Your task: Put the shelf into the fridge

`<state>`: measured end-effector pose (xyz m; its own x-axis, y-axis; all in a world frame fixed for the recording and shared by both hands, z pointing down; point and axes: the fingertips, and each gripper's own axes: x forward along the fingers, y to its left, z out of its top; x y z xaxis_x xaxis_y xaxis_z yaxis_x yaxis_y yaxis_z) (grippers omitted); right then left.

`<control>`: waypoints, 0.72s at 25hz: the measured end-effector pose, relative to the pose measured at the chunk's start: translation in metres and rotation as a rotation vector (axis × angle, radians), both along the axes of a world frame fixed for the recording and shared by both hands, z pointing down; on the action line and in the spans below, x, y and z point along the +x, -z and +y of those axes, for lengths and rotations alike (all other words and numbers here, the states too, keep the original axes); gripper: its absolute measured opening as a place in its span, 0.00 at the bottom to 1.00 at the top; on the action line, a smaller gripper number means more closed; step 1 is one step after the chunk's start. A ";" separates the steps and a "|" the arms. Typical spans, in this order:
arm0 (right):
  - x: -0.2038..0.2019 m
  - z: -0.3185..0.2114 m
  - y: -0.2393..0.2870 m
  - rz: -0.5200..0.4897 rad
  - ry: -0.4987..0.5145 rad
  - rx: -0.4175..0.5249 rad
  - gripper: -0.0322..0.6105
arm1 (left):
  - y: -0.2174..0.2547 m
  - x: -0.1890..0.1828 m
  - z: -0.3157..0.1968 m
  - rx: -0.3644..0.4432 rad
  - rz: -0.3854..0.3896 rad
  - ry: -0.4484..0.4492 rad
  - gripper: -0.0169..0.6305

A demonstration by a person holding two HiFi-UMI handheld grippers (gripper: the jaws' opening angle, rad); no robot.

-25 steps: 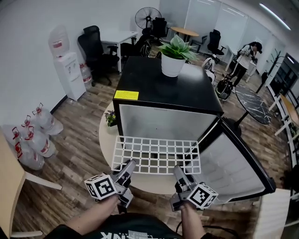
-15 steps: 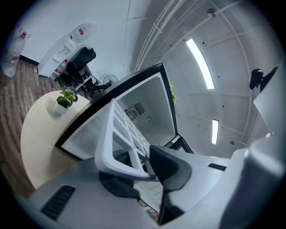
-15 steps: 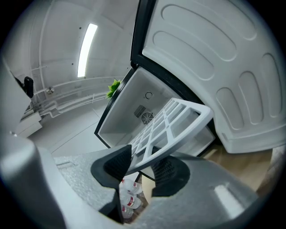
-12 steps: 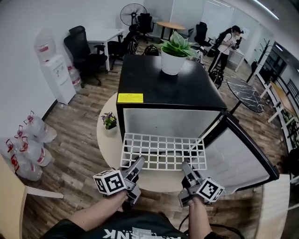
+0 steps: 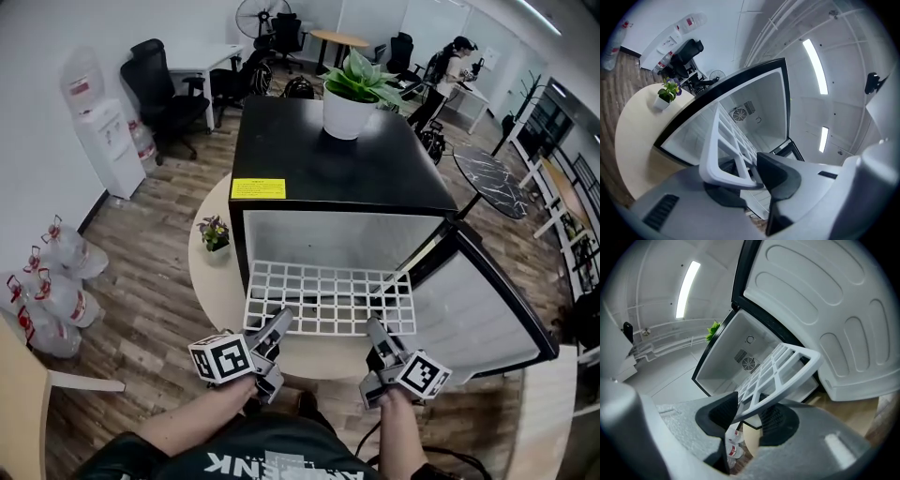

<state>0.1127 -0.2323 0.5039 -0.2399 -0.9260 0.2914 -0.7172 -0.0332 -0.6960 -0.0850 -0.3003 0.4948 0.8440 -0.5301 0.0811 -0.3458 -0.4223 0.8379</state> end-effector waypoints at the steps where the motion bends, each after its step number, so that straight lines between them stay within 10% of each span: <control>1: 0.002 -0.002 -0.001 0.006 0.007 -0.006 0.25 | 0.000 0.001 -0.001 -0.006 -0.001 0.006 0.15; 18: 0.015 -0.044 -0.019 -0.041 0.079 -0.007 0.25 | -0.020 0.012 -0.026 -0.027 -0.047 0.086 0.15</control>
<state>0.1278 -0.2766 0.5225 -0.3243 -0.9015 0.2865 -0.6885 0.0173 -0.7250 -0.0731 -0.3263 0.5145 0.7906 -0.5973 0.1346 -0.4188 -0.3671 0.8306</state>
